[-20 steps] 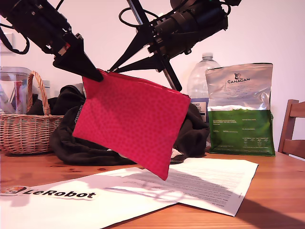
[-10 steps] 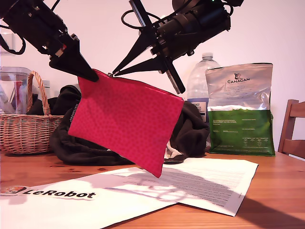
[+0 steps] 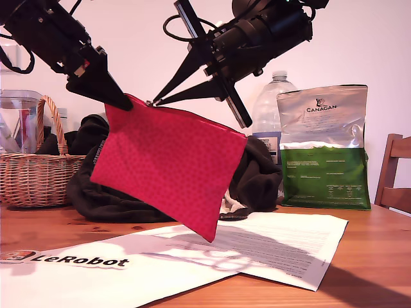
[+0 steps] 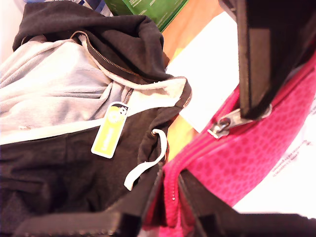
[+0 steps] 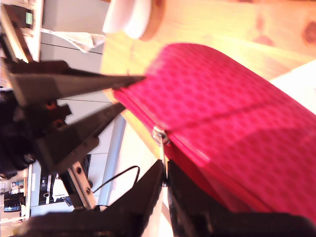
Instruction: Close the zipper in the zip bag in front of you
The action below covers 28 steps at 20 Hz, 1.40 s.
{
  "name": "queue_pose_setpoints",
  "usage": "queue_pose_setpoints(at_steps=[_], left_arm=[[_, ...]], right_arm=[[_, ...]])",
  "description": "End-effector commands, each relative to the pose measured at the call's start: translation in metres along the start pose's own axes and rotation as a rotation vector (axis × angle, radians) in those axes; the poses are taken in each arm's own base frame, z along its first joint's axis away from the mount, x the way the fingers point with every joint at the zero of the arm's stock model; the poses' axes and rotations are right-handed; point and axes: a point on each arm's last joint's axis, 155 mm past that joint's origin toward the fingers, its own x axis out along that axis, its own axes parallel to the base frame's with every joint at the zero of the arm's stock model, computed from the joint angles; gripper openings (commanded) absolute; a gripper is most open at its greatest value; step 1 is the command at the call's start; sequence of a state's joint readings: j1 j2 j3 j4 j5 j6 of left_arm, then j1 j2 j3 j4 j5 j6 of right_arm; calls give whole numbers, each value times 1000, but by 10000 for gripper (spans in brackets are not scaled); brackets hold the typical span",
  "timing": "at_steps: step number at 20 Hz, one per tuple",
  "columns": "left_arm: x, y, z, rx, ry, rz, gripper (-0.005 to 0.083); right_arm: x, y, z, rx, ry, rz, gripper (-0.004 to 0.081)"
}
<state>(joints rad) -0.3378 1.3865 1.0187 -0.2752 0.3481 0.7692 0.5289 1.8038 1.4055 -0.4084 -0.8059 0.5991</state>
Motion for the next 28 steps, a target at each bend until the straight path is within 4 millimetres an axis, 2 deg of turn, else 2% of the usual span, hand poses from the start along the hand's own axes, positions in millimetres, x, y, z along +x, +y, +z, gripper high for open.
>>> queue_pose_setpoints(at_steps=[1,28], left_arm=[[-6,18,2,0,-16,58,-22],[-7,22,-1,-4,-6,70,-22]], right_arm=[[2,-21,-7,38,26,-36,-13],[-13,-48,-8,43,39,-104,-13]])
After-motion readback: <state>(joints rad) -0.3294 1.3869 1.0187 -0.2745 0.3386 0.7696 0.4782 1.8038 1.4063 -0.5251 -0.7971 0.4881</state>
